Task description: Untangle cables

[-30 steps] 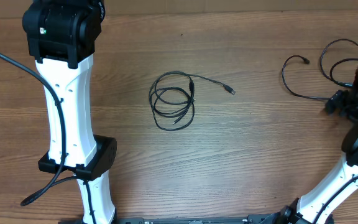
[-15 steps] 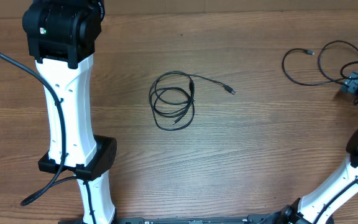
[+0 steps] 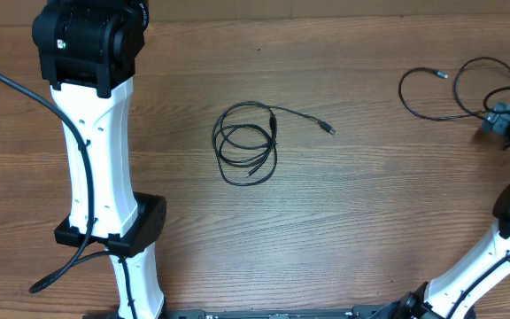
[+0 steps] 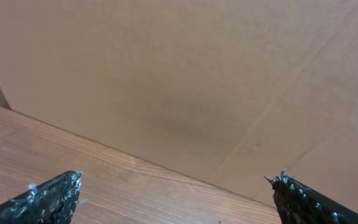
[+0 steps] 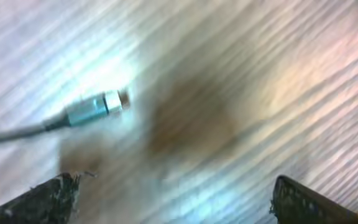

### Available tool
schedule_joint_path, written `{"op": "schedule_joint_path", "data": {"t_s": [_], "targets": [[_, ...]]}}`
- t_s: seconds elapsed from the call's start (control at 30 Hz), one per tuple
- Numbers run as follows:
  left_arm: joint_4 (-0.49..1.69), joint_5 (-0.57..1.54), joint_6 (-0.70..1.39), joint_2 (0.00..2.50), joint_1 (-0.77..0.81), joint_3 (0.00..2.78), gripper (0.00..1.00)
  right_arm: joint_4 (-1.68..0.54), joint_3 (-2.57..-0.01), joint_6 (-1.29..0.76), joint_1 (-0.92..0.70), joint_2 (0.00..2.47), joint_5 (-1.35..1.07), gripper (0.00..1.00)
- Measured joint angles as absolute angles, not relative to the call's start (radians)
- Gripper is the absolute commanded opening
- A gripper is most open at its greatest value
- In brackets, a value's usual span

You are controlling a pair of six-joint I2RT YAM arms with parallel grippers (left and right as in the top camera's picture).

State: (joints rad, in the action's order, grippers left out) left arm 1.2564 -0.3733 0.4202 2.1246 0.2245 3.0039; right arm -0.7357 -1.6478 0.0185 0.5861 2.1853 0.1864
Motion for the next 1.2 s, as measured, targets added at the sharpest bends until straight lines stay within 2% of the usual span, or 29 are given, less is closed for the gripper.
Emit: {"op": "schedule_joint_path", "data": {"t_s": [0.17,0.37,0.6,0.73,0.9,1.2], "targets": [[1.259,-0.361,0.42,2.125,0.224,3.004,0.99,-0.956,-1.67,-0.049,0.571,2.185,0.183,1.0],[1.26,-0.354,0.42,2.125,0.224,3.004,1.0,-1.007,-1.671,-0.087,0.52,2.136,0.182,1.0],[1.261,-0.351,0.42,2.125,0.224,3.004,0.99,-1.039,-1.693,-0.124,0.383,1.825,0.171,1.0],[1.261,-0.352,0.409,2.125,0.224,3.004,1.0,-1.113,-1.716,-0.139,0.294,1.701,0.063,1.0],[1.261,-0.374,0.387,2.125,0.224,3.004,1.0,-1.131,-1.716,-0.158,0.128,1.694,-0.127,1.0],[1.317,-0.427,0.356,2.125,0.224,3.004,1.0,-0.989,-1.715,-0.297,-0.239,1.752,-0.219,1.0]]}}
